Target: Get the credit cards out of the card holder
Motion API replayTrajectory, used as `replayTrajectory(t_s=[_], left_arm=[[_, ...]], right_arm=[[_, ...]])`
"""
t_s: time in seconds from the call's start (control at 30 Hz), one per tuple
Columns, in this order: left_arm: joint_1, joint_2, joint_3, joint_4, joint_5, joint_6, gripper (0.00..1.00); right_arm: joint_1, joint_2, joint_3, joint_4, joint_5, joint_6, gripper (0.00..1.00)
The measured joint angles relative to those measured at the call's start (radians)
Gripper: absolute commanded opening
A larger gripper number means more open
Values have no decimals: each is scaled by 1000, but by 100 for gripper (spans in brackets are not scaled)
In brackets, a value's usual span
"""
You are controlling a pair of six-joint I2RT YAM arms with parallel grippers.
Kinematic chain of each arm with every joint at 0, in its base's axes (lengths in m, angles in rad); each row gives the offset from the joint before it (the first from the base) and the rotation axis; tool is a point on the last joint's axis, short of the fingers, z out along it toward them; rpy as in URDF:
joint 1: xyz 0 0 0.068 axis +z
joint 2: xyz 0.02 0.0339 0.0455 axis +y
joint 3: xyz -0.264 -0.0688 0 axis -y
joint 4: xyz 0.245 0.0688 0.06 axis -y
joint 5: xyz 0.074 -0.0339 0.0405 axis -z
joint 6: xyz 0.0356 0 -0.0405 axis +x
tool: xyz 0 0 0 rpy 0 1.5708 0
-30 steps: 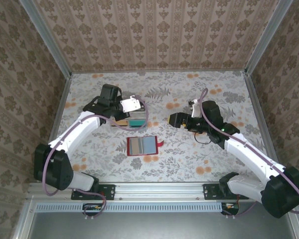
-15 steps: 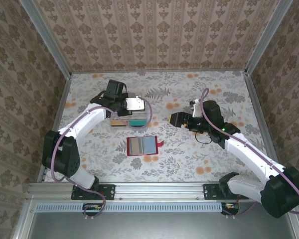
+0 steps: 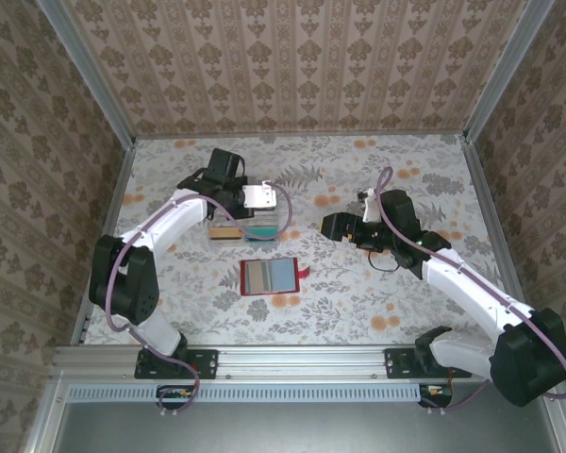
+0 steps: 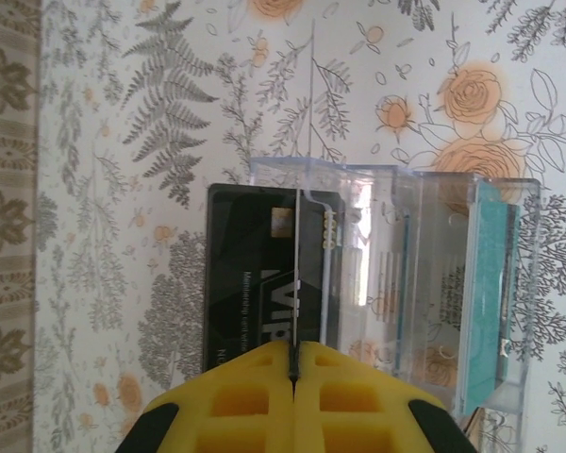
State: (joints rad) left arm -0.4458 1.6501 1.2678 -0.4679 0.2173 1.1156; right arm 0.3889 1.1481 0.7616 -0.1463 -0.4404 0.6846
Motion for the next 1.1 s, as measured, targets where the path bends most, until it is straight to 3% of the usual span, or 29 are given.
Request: replayTrajectory(t_s=[0.53,1.1], left_arm=[[0,79,57,-22,13,0,0],[-2,87,68,2,-70,-32,18]], right_arm=[[-9,32,0,15,-5,3,100],[-13,49,0,40,-15,26,100]])
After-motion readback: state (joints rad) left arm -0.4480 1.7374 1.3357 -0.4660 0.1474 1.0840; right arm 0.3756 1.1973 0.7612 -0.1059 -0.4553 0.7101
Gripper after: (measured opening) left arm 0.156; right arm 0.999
